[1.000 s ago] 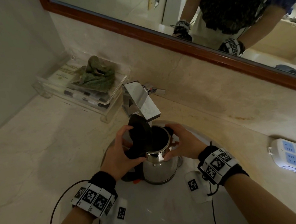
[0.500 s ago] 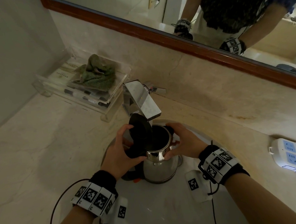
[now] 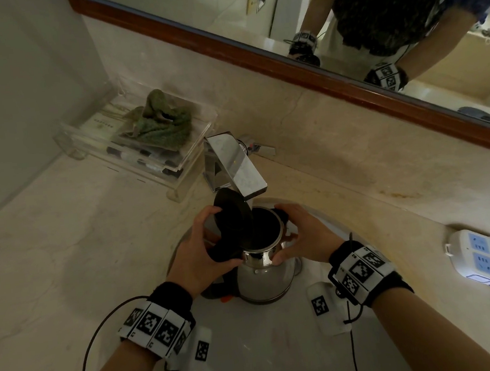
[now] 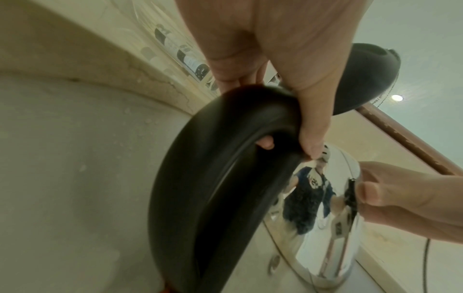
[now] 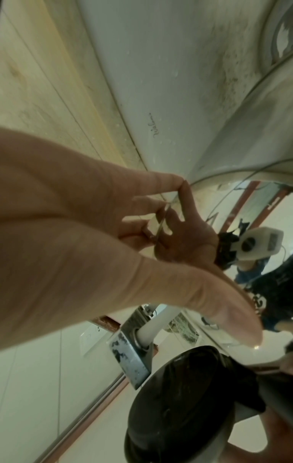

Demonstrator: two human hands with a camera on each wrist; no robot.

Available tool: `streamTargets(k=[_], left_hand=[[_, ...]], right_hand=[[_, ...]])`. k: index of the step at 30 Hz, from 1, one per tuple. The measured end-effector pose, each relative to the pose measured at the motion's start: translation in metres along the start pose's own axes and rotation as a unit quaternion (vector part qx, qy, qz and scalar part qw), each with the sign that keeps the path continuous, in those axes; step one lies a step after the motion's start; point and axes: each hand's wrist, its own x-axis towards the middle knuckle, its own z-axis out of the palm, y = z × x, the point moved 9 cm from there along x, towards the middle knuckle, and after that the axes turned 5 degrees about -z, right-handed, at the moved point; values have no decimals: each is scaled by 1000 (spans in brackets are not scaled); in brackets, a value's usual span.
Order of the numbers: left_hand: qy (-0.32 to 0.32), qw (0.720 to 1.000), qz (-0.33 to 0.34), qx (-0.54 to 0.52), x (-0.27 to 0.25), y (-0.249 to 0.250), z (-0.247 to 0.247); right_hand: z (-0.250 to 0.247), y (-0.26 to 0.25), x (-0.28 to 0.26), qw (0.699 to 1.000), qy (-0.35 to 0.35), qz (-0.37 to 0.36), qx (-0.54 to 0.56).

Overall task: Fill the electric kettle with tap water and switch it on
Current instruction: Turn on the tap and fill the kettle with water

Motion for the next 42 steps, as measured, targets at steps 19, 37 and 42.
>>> streamTargets(k=[19,37,42], left_hand=[[-2,1000,-1,-8,-1,2,-1],[2,1000,-4,-10,0,-1,1],[2,1000,-7,-6,0,-1,2]], right_hand=[[-2,-3,0,1000,-2,-7,-19],[-3,-5,-2,1000,-4,-8,-9],[-2,-4,-2,1000,-8,-4,-14]])
